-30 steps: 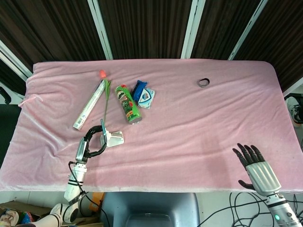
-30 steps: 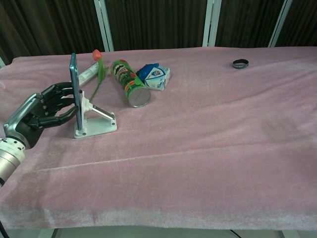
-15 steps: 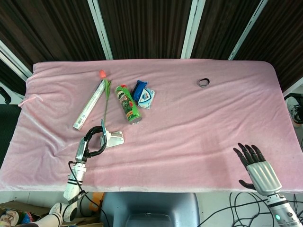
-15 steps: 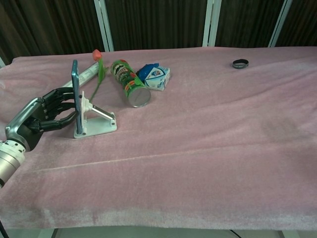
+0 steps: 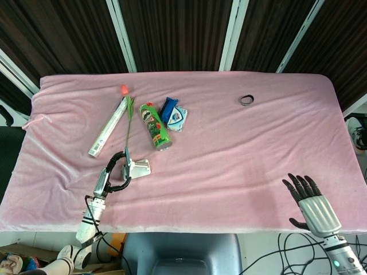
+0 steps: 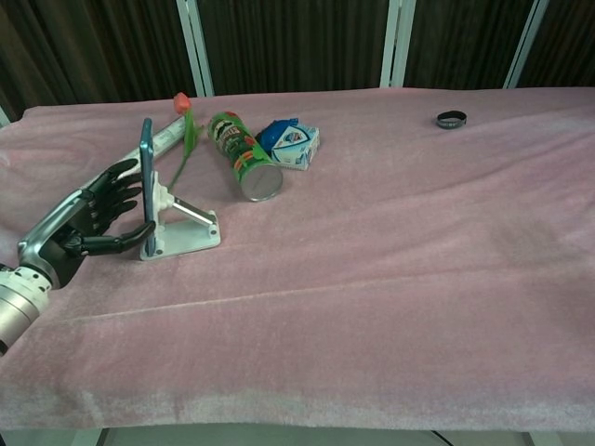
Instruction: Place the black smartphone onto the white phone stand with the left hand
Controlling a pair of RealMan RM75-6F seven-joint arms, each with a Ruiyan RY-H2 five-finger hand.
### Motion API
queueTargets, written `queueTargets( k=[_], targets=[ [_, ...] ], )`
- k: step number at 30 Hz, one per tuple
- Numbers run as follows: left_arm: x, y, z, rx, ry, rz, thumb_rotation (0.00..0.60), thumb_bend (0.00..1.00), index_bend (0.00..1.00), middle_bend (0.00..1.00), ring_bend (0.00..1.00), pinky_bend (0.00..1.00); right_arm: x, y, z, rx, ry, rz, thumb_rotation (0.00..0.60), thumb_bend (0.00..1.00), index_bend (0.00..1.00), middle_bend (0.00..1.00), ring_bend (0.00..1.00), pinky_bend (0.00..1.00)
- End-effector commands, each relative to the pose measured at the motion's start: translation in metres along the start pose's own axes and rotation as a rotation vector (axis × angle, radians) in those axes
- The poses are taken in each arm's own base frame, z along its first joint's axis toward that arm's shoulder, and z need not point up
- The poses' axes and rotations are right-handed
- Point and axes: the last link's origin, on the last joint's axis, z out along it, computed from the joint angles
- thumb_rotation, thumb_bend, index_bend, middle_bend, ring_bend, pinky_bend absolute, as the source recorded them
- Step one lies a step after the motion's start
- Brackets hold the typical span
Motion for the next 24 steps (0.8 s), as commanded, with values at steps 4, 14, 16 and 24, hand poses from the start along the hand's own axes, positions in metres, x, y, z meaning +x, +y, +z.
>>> queueTargets(
  k=[4,14,16,24],
  targets=[
    [0.003,0.003,0.000,-0.011,0.012,-0.006,0.600,0.28,0.00,0.00,0.00,0.00,0.000,0.000,0.000,0.001,0.000,-0.001,0.600,0.19,0.00,0.00,0.00,0.04],
    [0.091,0.017,-0.061,-0.085,0.027,0.479,0.600,0.28,0.00,0.00,0.00,0.00,0.002,0.002,-0.002,-0.004,0.007,0.003,0.600,0.19,0.00,0.00,0.00,0.04],
    [0.126,0.017,-0.089,0.041,-0.009,0.619,0.600,0.29,0.00,0.00,0.00,0.00,0.001,0.001,-0.002,-0.003,0.005,0.002,0.600,0.19,0.00,0.00,0.00,0.04],
    [0.149,0.062,-0.162,0.350,0.170,1.203,0.600,0.33,0.00,0.00,0.00,0.00,0.000,-0.003,0.002,-0.004,0.010,-0.002,0.600,0.19,0.00,0.00,0.00,0.04]
  ],
)
